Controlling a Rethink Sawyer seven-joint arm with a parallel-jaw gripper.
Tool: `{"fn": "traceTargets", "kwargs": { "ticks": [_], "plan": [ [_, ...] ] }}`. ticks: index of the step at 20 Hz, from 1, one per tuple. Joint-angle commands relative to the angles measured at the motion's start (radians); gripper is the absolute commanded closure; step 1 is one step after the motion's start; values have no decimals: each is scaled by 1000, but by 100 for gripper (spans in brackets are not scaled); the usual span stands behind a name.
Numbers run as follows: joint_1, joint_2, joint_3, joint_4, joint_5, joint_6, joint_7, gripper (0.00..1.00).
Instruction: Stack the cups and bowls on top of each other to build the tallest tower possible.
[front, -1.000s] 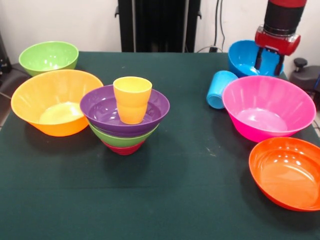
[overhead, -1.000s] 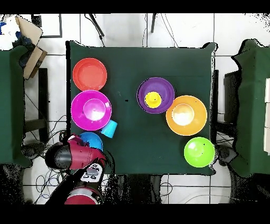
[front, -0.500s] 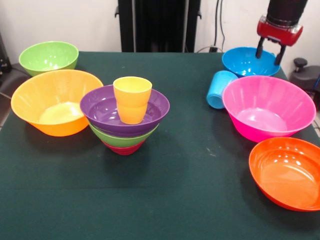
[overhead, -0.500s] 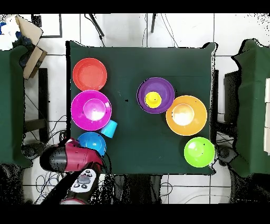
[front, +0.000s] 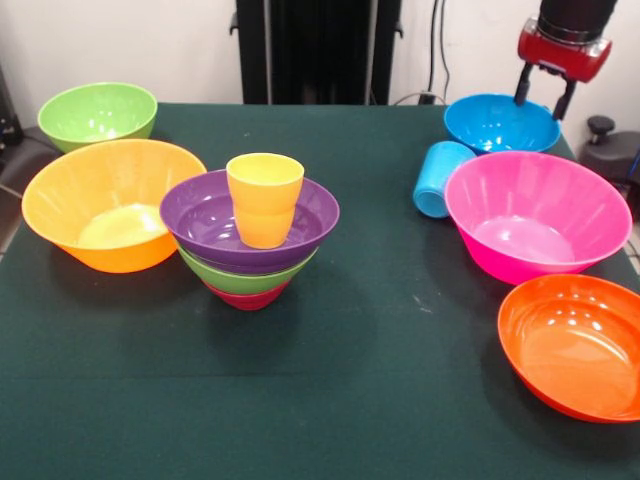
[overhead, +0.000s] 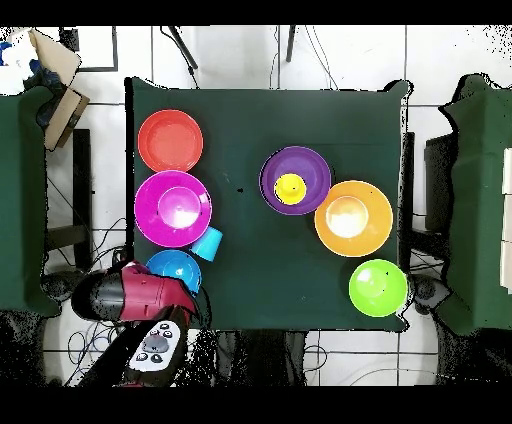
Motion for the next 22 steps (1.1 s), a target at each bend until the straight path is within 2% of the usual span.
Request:
{"fn": "traceTargets", "kwargs": {
  "ticks": [1, 6, 9, 16, 22],
  "plan": [
    [-18, 35, 82, -76, -17, -10, 90, 0],
    [-21, 48, 107, -84, -1, -58, 109, 0],
    [3, 60, 76, -101, -3, -45, 119, 0],
    [2, 87, 75, -114, -9, -85, 119, 0],
    [48, 136, 34, -151, 11, -111, 156, 0]
  ]
}}
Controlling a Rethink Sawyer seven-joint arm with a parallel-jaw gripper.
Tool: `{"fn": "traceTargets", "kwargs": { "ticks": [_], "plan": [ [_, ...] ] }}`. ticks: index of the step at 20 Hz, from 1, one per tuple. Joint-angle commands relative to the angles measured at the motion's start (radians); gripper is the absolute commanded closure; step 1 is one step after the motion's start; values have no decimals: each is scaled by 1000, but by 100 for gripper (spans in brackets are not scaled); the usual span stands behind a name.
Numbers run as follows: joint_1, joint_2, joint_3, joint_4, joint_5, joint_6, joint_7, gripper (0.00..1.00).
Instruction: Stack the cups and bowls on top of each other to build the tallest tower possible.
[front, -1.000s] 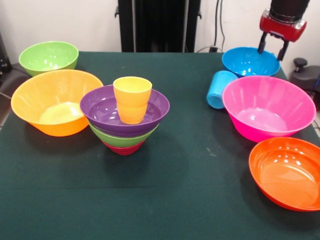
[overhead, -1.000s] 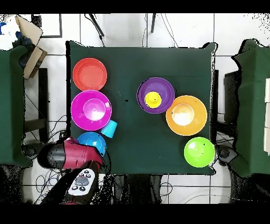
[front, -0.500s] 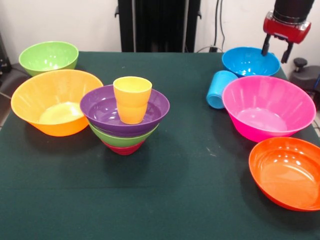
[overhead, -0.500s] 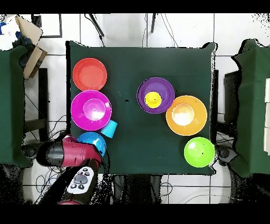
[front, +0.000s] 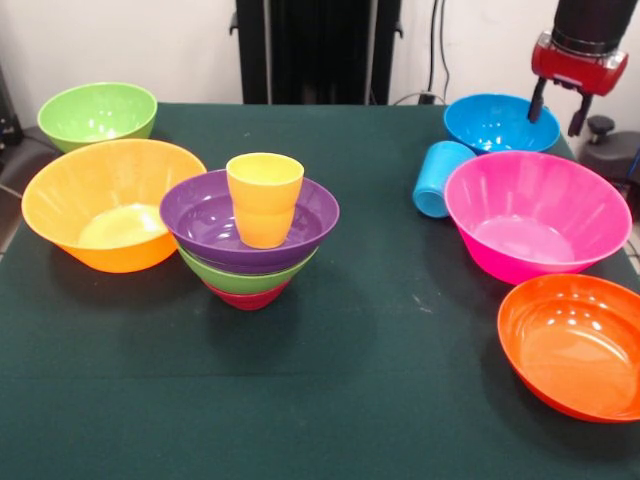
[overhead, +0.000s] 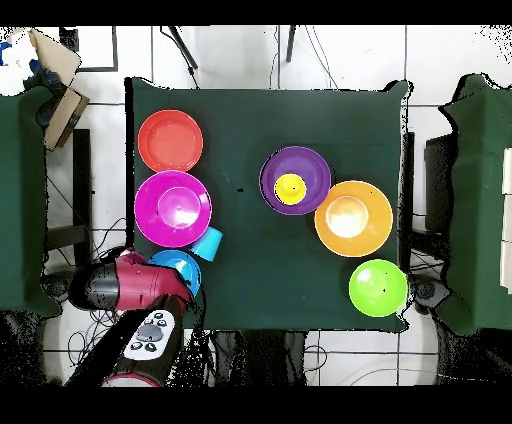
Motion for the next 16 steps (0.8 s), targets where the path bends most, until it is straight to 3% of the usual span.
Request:
{"fn": "traceTargets", "kwargs": {
  "ticks": [1, 8, 16],
  "plan": [
    [46, 110, 27, -90, 16, -82, 162, 0],
    [95, 156, -31, -117, 36, -83, 184, 0],
    [216, 218, -205, -217, 71, 152, 249, 0]
  ]
}}
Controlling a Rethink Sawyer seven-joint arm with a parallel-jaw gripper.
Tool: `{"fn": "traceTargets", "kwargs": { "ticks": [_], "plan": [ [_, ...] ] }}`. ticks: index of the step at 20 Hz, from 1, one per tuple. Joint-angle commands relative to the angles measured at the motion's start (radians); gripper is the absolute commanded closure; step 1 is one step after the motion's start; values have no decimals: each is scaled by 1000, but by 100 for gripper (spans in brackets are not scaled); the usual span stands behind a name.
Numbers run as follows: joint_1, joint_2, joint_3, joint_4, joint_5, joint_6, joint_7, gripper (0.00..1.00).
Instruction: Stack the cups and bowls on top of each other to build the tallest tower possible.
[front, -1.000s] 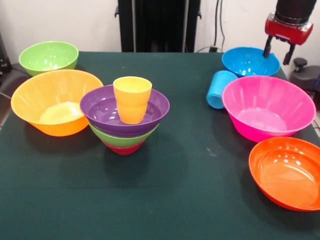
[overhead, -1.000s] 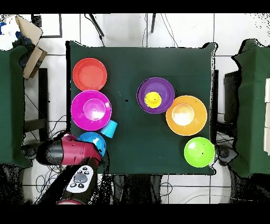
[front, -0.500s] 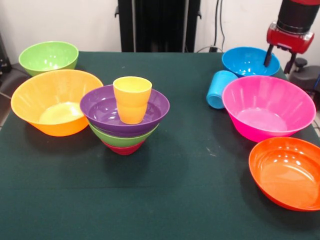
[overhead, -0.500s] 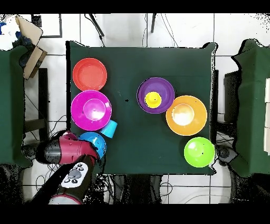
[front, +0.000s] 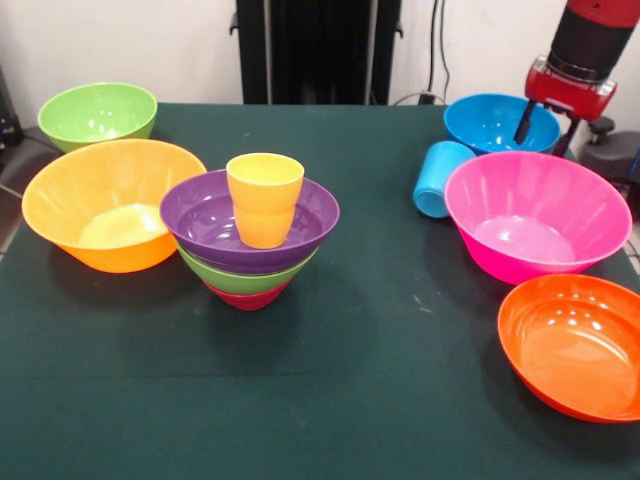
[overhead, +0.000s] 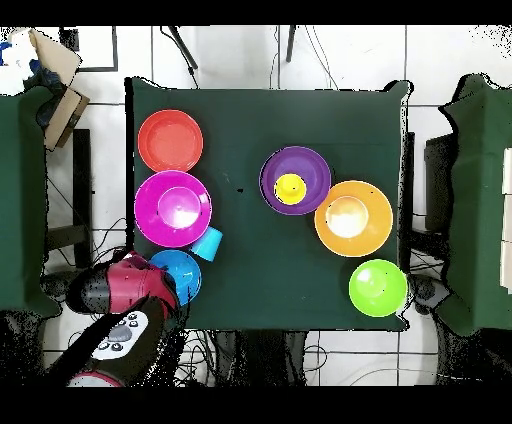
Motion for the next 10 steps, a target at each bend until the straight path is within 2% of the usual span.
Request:
{"fn": "traceTargets", "kwargs": {
  "ticks": [1, 7, 10],
  "plan": [
    [52, 76, -65, -129, 53, 179, 245, 0],
    [41, 83, -53, -137, 64, 168, 236, 0],
    [9, 69, -16, -122, 73, 158, 219, 0]
  ]
}}
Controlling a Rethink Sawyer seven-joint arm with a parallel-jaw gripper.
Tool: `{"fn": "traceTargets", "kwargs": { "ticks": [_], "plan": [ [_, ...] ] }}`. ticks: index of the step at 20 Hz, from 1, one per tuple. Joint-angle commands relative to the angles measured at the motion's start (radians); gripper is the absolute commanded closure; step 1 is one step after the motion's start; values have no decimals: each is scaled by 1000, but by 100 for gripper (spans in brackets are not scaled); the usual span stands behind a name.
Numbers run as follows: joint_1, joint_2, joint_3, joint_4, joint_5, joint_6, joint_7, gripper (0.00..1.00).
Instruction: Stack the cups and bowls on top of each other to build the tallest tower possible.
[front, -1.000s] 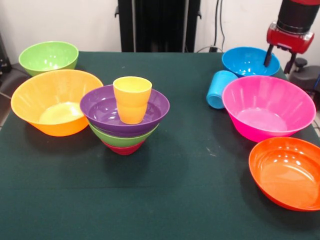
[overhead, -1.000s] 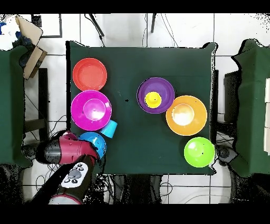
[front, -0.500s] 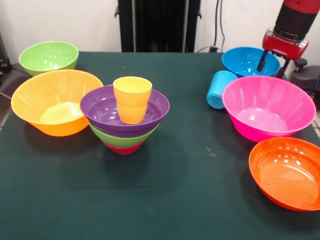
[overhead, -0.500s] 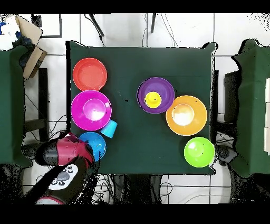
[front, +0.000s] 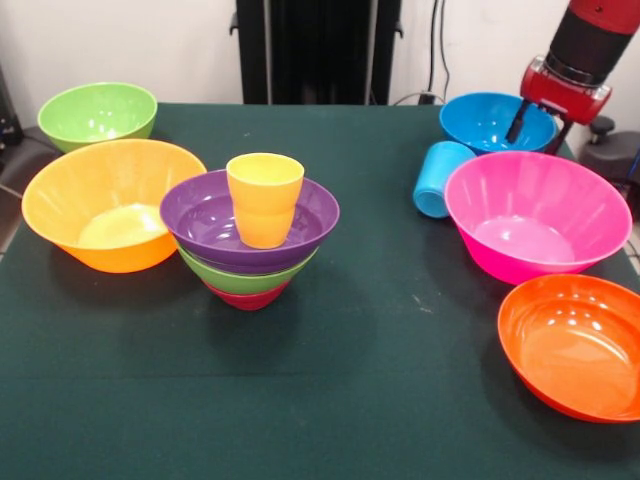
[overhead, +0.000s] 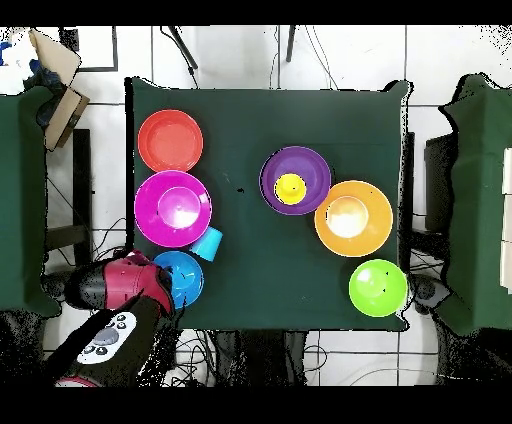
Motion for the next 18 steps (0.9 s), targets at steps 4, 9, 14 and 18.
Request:
{"fn": "traceTargets", "kwargs": {
  "ticks": [4, 9, 14, 18],
  "plan": [
    [-68, 11, 82, -61, 47, 72, 171, 100],
    [-80, -5, 98, -48, 74, 101, 203, 100],
    [-167, -153, 129, 47, 40, 124, 105, 100],
    [-195, -238, 60, 55, -24, 254, 61, 100]
  ]
}}
